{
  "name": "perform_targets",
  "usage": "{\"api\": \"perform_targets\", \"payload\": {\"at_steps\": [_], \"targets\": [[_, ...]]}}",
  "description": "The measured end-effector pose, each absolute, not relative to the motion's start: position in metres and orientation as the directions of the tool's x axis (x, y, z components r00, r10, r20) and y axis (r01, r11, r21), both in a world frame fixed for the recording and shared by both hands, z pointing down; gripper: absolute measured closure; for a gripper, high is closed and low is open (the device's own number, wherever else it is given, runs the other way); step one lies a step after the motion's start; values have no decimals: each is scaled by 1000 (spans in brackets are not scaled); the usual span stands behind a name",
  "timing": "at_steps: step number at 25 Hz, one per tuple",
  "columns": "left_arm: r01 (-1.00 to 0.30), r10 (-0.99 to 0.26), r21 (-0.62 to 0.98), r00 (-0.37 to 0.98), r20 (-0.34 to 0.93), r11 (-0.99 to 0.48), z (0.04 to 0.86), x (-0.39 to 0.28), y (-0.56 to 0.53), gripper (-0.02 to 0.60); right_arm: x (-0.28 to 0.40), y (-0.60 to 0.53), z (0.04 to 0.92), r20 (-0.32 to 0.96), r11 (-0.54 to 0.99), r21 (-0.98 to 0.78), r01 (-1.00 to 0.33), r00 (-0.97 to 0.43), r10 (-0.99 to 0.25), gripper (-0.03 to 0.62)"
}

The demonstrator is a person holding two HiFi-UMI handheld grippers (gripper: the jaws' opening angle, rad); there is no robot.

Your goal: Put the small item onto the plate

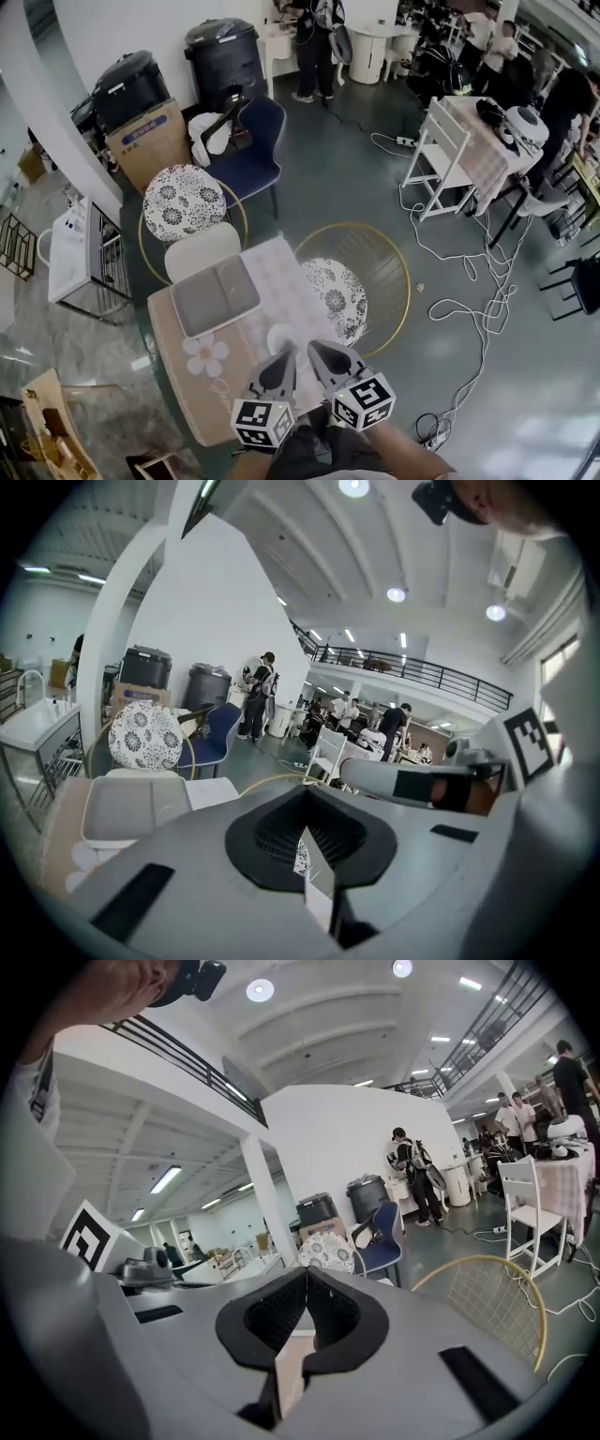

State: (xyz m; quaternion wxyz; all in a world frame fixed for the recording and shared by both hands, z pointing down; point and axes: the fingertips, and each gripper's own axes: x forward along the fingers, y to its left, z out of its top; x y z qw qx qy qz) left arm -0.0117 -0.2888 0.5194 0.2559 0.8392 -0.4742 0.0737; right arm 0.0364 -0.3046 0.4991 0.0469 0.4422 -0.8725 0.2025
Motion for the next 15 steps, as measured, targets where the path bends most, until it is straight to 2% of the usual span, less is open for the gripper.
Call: {"api": "perform_targets", "payload": {"at_steps": [9, 15], "targets": [[-809, -800, 349, 559, 215, -472, 404, 3, -268, 578, 43, -279, 407, 182, 572, -268, -776, -623, -761, 580], [-815, -822, 329, 546, 161, -477, 367, 9, -255, 578, 50, -271, 373, 133, 596, -242, -766, -634, -761, 580]]}}
